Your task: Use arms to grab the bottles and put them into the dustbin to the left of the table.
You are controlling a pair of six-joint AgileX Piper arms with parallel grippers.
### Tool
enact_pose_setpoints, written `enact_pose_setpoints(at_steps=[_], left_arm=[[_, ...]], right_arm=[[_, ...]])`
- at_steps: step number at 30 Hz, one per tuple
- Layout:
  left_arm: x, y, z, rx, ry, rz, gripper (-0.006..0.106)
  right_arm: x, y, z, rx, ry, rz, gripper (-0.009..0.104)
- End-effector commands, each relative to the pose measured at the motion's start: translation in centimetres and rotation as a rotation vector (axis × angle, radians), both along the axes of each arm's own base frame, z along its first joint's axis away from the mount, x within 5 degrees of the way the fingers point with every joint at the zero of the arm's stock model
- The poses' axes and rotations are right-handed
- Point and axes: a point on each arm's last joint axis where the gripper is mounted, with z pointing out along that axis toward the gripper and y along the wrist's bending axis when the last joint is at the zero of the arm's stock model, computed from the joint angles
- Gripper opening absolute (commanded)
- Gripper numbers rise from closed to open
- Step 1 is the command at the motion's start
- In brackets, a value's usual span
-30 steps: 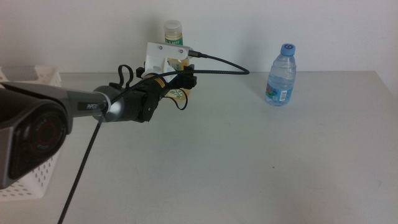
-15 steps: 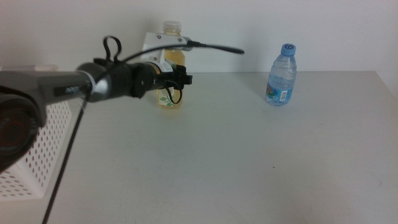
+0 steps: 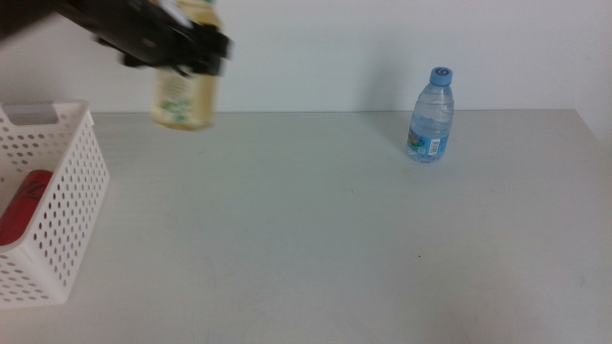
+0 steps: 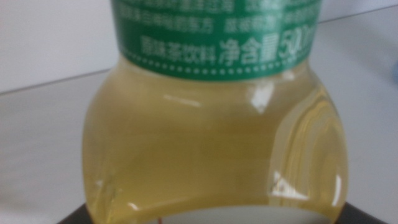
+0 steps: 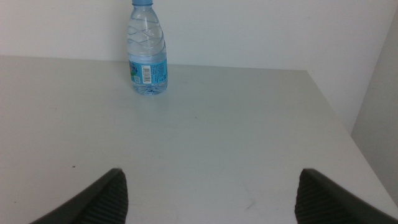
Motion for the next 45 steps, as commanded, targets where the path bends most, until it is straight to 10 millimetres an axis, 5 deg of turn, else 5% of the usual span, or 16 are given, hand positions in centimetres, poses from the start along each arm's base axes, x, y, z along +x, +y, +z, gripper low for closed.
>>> enact_pose_setpoints(at_steps=[1,7,17,24,34,40,45], left_arm=[[-2.6,3.6,6.9,0.031,-0.125,0.042,-0.002],[-4.9,10.7,8.2,0.193,0.121,0.102,-0.002],[-6.6,19.1,5.7,0.217,0.32,0.26,-0.002],[-5.3,21.9,-0.9,0.167,0.523,0.275,-0.002],[-2.5,22.0,-6.5,0.067,0.656,0.244,0.001],[-1.9,21.6,-7.5,0.009,0.668,0.206,0.029],[-1.9,21.7,-7.6,0.032,0.665,0.178,0.079]], right_arm=[[-0.1,0.0,1.1,-0.012,-0.102,0.005,0.094],[-0.1,0.0,1.1,-0.012,-0.102,0.005,0.094],[-0.1,0.0,1.1,-0.012,-0.102,0.005,0.094],[-0.1,0.0,1.1,-0.012,-0.102,0.005,0.094],[-0.1,0.0,1.1,-0.012,-0.102,0.005,0.094],[-0.1,0.0,1.1,-0.012,-0.102,0.005,0.094],[-0.1,0.0,1.1,-0.012,-0.102,0.005,0.094]])
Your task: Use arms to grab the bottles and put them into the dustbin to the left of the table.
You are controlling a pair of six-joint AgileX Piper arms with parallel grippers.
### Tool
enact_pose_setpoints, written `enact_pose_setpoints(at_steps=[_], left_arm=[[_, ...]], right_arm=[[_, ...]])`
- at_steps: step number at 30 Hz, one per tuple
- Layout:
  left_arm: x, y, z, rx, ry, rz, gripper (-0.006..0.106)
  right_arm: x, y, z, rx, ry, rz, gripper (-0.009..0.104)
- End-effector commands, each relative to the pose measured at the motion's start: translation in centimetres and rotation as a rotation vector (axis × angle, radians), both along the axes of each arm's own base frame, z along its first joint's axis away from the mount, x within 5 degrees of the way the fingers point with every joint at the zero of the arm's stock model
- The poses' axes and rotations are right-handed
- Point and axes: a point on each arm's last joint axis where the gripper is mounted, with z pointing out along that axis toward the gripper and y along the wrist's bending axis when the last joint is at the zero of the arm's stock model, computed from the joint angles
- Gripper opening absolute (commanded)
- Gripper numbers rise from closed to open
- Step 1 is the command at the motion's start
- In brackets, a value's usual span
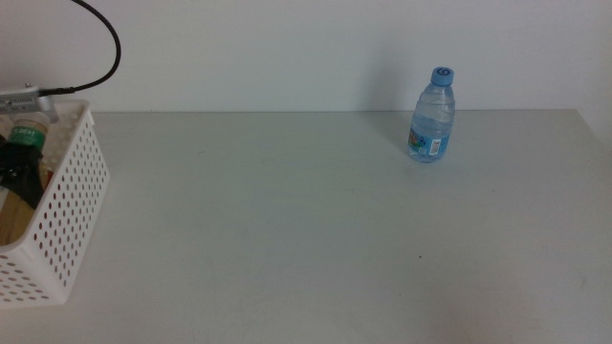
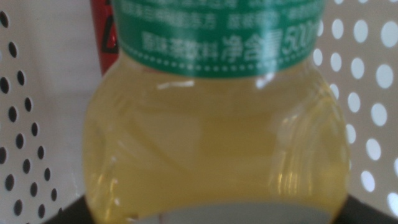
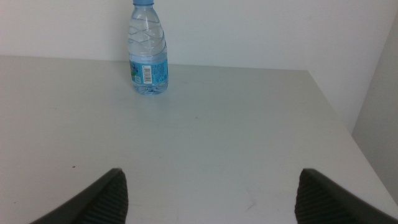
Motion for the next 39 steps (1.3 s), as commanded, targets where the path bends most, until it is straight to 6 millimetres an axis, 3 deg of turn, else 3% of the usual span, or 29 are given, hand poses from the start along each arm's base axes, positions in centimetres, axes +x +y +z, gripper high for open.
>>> enact_pose_setpoints(at_steps=[1,2,8,14,22,26,30,33,36,39], left_arm=[[-1.0,-0.6,3.4,-0.005,-0.04,-0.011,0.09],[-1.0,-0.6,3.4,-0.004,-0.037,-0.007,0.094],[-1.2,-1.5,4.6,-0.023,-0.046,0.048,0.094],[-2.8,-3.8,9.6,-0.009,-0.218,0.033,0.094],[-6.9,-11.0,17.5,-0.001,-0.528,-0.142,0.094],[-10.6,-14.5,19.5,-0.047,-0.61,-0.176,0.094],[-15.6,-17.7,19.0,-0.048,-0.761,-0.236,0.094],[-19.6,-19.0,17.9,-0.099,-0.929,-0.306,0.094],[-23.3,-19.0,16.3,-0.188,-1.084,-0.345,0.094],[-25.6,-18.3,14.3,-0.226,-1.155,-0.364,0.094]], right_arm=[[-0.1,0.0,1.1,-0.012,-0.102,0.005,0.094],[-0.1,0.0,1.1,-0.012,-0.102,0.005,0.094],[-0.1,0.0,1.1,-0.012,-0.102,0.005,0.094],[-0.1,0.0,1.1,-0.012,-0.102,0.005,0.094],[-0.1,0.0,1.1,-0.012,-0.102,0.005,0.094],[-0.1,0.0,1.1,-0.012,-0.102,0.005,0.094],[-0.1,0.0,1.1,-0.012,-0.102,0.005,0.094],[-0.1,0.0,1.1,-0.012,-0.102,0.005,0.094],[-0.1,0.0,1.1,-0.012,-0.102,0.005,0.094],[-0.1,0.0,1.1,-0.012,-0.102,0.005,0.094]])
